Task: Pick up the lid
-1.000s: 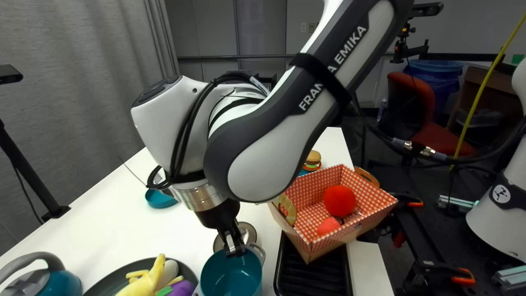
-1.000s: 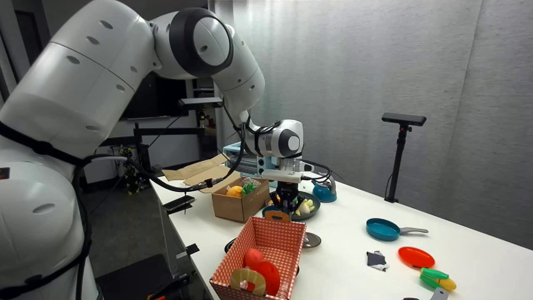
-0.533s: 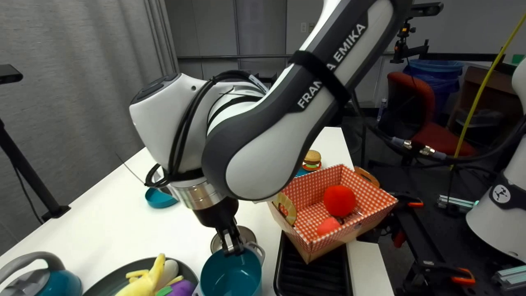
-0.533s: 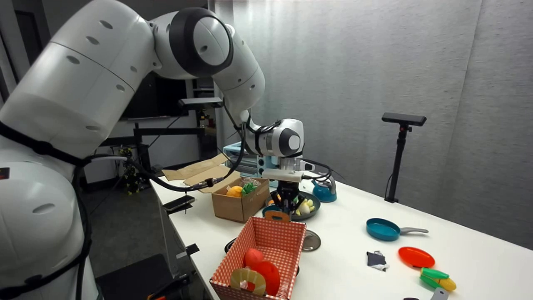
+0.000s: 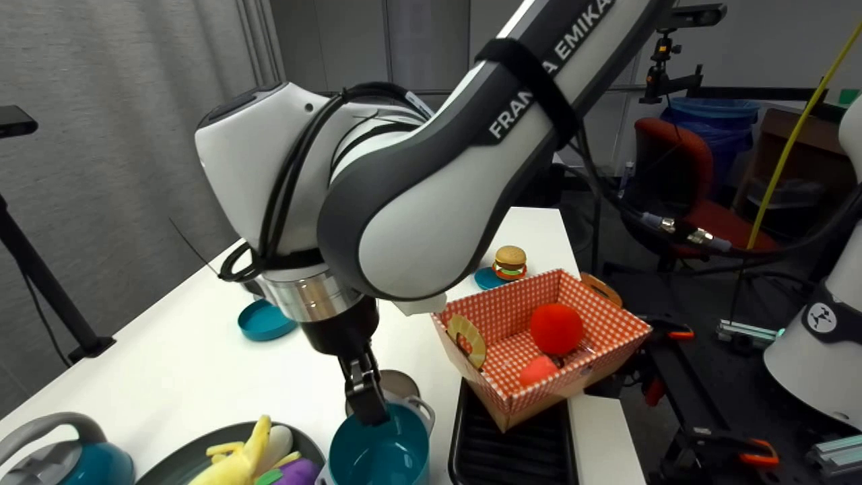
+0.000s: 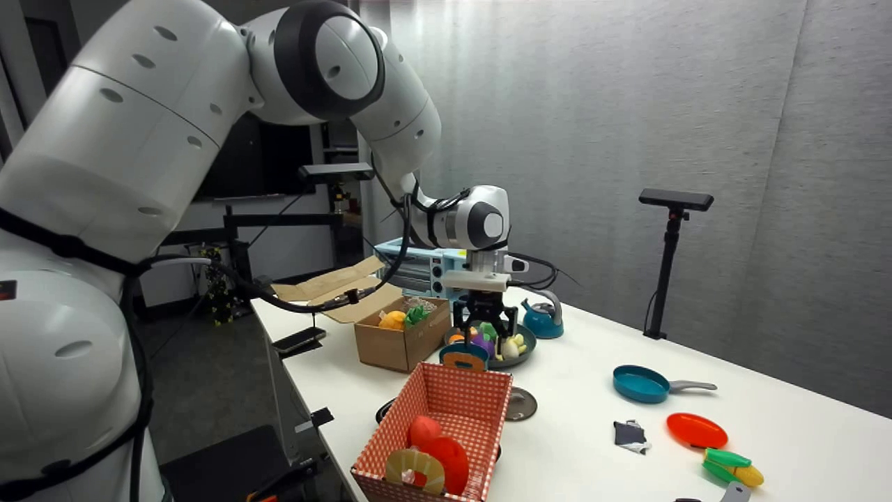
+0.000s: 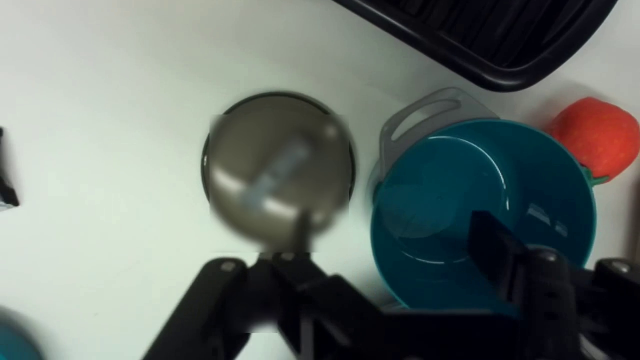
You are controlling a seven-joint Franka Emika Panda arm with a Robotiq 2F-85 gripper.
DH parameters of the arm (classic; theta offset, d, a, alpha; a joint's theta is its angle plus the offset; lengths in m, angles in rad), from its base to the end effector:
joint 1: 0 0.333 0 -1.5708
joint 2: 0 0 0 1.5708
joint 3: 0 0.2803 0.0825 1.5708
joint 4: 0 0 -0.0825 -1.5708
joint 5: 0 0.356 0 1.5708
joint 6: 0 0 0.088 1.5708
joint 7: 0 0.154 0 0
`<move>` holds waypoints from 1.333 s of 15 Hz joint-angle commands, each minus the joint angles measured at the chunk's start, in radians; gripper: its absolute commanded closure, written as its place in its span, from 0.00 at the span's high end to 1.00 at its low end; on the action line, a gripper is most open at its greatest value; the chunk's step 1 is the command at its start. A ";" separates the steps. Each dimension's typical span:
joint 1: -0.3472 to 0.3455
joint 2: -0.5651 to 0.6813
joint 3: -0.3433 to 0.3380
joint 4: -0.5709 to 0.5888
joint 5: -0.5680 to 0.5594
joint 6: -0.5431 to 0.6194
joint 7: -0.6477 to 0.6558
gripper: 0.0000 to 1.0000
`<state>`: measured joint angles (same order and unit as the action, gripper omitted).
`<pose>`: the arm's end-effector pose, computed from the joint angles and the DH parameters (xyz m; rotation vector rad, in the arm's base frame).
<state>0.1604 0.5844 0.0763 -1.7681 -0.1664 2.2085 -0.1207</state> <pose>0.5862 0.1287 0.1651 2.9643 0.6884 -0.2064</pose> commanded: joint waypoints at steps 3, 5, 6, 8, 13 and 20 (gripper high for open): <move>-0.005 -0.121 -0.003 -0.080 0.005 -0.006 0.060 1.00; -0.006 -0.169 -0.014 -0.120 0.009 0.003 0.118 1.00; -0.008 -0.198 -0.022 -0.147 0.017 0.012 0.163 1.00; -0.015 -0.252 -0.032 -0.197 0.041 0.019 0.242 1.00; -0.025 -0.390 -0.058 -0.341 0.067 0.029 0.427 1.00; -0.026 -0.538 -0.038 -0.500 0.070 0.007 0.546 1.00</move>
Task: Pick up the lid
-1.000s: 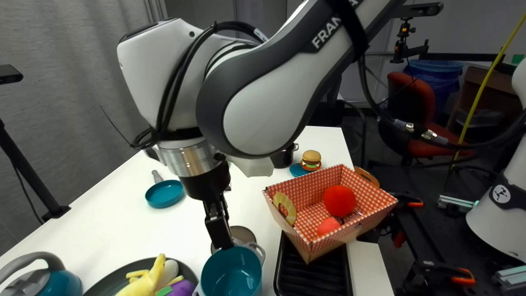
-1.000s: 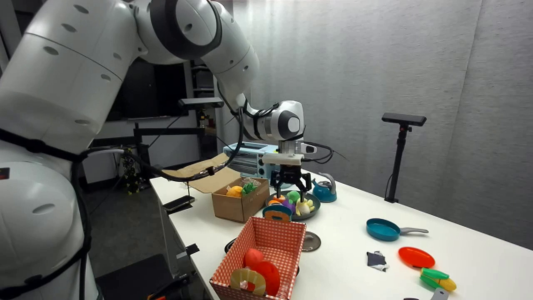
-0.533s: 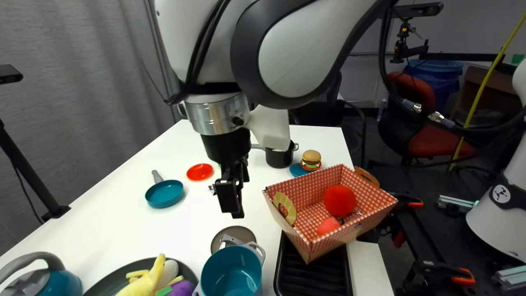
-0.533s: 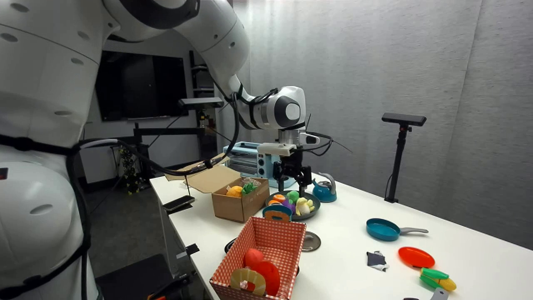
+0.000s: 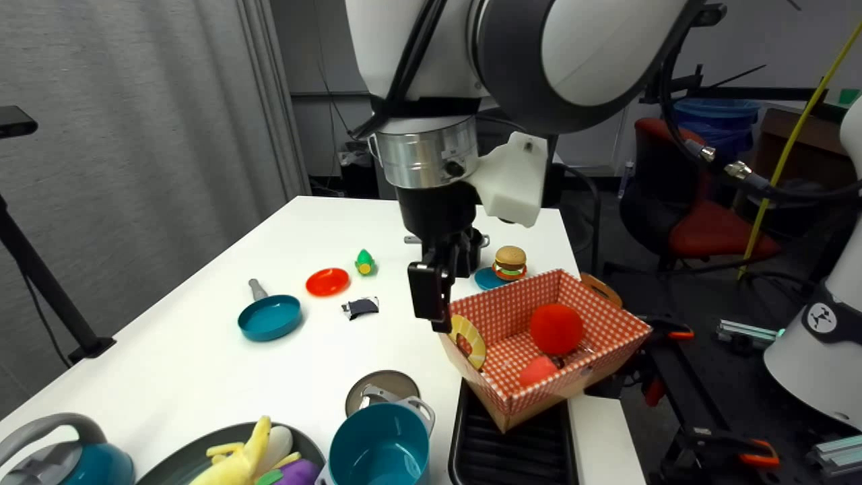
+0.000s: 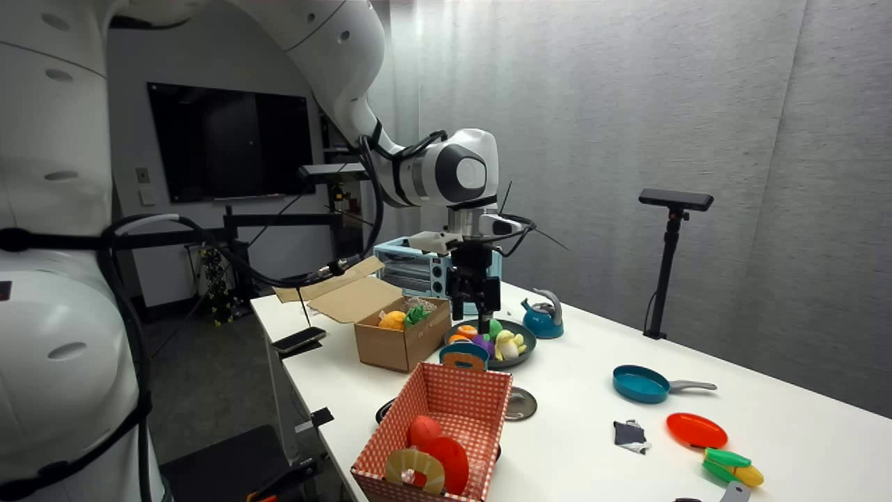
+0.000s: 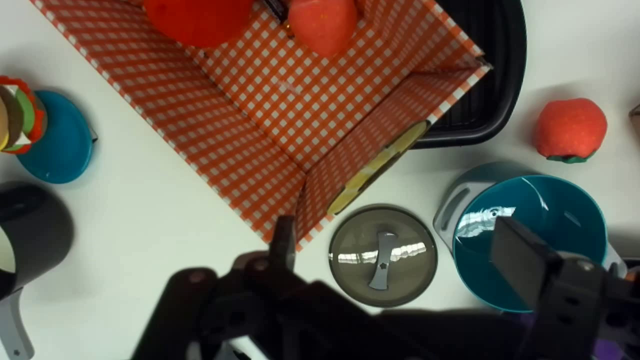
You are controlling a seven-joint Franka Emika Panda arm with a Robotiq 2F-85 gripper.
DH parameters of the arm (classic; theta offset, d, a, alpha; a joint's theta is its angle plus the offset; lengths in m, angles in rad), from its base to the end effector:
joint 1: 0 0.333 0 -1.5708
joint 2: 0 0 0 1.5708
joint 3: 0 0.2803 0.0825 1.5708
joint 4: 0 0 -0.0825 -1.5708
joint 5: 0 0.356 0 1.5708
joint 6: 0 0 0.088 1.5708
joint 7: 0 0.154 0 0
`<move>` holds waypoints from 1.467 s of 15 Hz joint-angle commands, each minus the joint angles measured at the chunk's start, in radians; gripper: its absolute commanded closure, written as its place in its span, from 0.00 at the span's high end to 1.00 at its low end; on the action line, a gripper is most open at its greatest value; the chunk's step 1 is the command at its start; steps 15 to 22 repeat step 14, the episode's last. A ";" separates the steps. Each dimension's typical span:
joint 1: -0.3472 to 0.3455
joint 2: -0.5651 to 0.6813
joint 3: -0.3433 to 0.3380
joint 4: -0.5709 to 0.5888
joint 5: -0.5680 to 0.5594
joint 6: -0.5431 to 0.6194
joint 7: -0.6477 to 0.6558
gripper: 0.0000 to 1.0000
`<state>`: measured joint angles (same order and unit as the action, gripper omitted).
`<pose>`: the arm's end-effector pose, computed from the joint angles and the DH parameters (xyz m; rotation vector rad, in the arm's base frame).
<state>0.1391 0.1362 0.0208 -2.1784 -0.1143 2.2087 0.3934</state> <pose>0.5040 0.0732 0.2571 3.0187 -0.2429 -0.1188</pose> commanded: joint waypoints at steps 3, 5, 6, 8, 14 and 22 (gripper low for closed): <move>-0.003 -0.127 0.038 -0.125 0.025 -0.010 0.016 1.00; -0.011 -0.079 0.042 -0.086 0.012 -0.006 0.009 1.00; -0.011 -0.087 0.047 -0.096 0.019 -0.007 0.009 1.00; -0.011 -0.097 0.051 -0.106 0.025 -0.007 0.008 1.00; -0.011 -0.097 0.051 -0.106 0.025 -0.007 0.008 1.00; -0.011 -0.097 0.051 -0.106 0.025 -0.007 0.008 1.00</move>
